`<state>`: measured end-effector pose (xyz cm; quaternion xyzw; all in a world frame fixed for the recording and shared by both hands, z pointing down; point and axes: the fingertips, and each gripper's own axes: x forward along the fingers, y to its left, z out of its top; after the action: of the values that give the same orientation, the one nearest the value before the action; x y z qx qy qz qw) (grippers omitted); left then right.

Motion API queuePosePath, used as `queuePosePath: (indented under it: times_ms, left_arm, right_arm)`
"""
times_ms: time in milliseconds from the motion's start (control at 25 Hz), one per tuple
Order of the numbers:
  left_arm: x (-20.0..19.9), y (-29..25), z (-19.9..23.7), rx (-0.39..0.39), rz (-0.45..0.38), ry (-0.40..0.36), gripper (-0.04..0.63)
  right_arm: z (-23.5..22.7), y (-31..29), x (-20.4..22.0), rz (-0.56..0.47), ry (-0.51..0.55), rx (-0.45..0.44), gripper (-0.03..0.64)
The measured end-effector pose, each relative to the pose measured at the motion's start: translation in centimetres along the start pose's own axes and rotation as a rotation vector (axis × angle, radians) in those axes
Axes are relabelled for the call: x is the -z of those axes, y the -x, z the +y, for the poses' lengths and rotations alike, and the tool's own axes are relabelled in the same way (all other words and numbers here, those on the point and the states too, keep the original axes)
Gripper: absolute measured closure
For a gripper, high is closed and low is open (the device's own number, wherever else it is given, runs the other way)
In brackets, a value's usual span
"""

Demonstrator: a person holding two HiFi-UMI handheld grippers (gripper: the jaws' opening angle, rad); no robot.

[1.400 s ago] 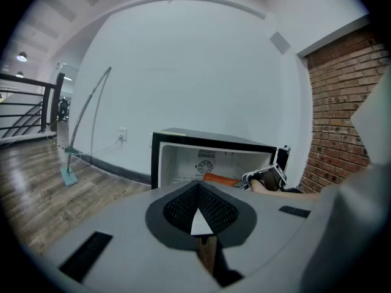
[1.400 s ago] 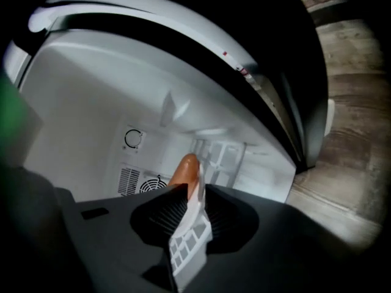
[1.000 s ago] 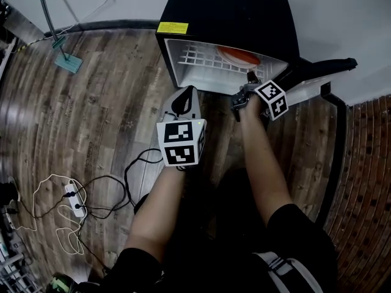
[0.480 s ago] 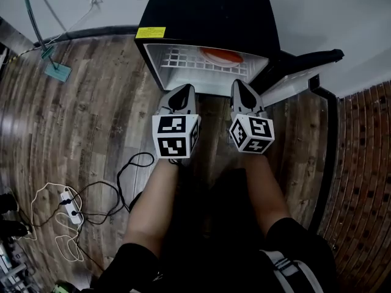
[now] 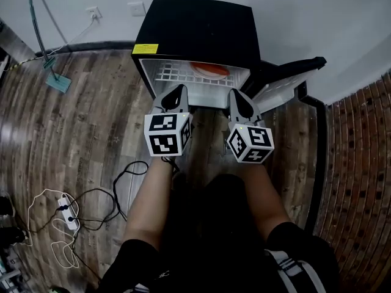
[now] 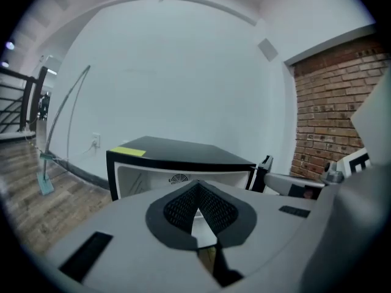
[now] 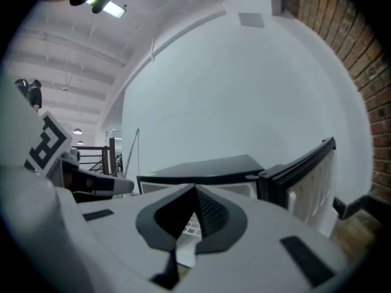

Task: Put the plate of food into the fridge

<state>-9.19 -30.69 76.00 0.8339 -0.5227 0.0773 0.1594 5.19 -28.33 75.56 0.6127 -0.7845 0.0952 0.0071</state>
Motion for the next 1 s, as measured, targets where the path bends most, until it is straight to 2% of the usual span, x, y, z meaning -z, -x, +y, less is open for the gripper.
queuePosePath:
  times_ms: [160, 320, 440, 680, 840, 1000]
  left_arm:
    - [-5.9, 0.7, 0.6, 0.013, -0.025, 0.006, 0.600]
    - [-13.4, 3.1, -0.5, 0.034, -0.042, -0.058, 0.600]
    - [-19.4, 5.0, -2.7, 0.062, -0.017, -0.092, 0.600]
    - [-34.8, 10.1, -9.2, 0.131, -0.002, -0.074, 0.600]
    - [-44.8, 13.7, -14.6, 0.147, -0.022, -0.087, 0.600]
    - [-52.8, 17.0, -18.7, 0.155, -0.066, -0.093, 0.600]
  right_arm:
    - [0.0, 0.2, -4.8, -0.043, -0.025, 0.016, 0.603]
    - [1.3, 1.1, -12.1, -0.065, -0.053, 0.041, 0.603]
    - [2.7, 1.9, -19.1, -0.052, -0.043, 0.058, 0.603]
    - [5.0, 4.7, -36.6, -0.024, -0.015, 0.092, 0.603]
    - [4.6, 7.6, -47.4, -0.019, -0.029, 0.106, 0.604]
    - [4.5, 10.9, -55.9, -0.040, -0.012, 0.102, 0.604]
